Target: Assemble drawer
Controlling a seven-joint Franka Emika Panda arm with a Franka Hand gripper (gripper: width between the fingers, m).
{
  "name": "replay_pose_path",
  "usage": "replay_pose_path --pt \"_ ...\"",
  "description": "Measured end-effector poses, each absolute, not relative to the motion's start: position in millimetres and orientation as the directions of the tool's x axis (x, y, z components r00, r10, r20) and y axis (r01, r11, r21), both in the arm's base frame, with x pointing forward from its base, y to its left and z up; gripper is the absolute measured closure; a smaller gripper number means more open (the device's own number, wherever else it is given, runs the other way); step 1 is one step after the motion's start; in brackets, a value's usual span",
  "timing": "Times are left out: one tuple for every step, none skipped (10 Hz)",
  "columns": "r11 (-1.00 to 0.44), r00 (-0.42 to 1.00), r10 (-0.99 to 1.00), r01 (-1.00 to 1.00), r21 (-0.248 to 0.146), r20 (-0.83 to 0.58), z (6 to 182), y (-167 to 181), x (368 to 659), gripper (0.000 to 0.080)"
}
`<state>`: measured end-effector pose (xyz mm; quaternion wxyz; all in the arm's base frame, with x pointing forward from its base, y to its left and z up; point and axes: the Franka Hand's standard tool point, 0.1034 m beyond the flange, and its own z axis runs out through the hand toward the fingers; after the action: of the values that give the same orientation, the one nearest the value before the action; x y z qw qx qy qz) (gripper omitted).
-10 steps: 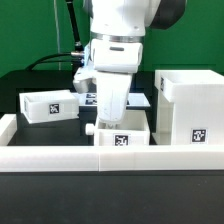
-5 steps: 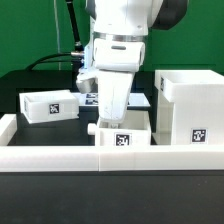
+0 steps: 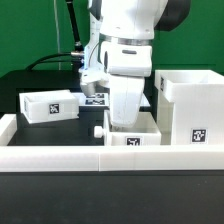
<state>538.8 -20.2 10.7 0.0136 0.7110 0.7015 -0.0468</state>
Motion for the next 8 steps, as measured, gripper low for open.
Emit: replay_pose_path --pt "-0.016 0.012 0.996 0.999 -0.047 -0.086 10.6 -20.6 538.6 0.0757" --pt "-0.016 0.013 0.996 0.999 -0.037 -0.084 10.6 -20.5 539.6 0.0757" --pt "-0.013 0.011 0.997 1.000 -0.027 -0.082 9.5 -18.8 538.9 0.0757" --pt "-0.008 0.005 0.997 0.999 -0.034 -0.080 9.4 -15.4 538.4 0.0757" --pt "-0.002 -0.001 0.997 0.999 -0.039 -0.079 9.9 -12.5 538.9 0.0757" --pt "-0.002 -0.001 0.997 0.999 -0.048 -0.079 10.4 -10.9 538.6 0.0757" --pt "-0.009 0.005 0.997 0.999 -0.044 -0.079 11.3 -10.8 540.3 0.0757" --pt "-0.008 0.007 0.997 1.000 -0.013 -0.074 9.8 -11.2 541.0 0.0757"
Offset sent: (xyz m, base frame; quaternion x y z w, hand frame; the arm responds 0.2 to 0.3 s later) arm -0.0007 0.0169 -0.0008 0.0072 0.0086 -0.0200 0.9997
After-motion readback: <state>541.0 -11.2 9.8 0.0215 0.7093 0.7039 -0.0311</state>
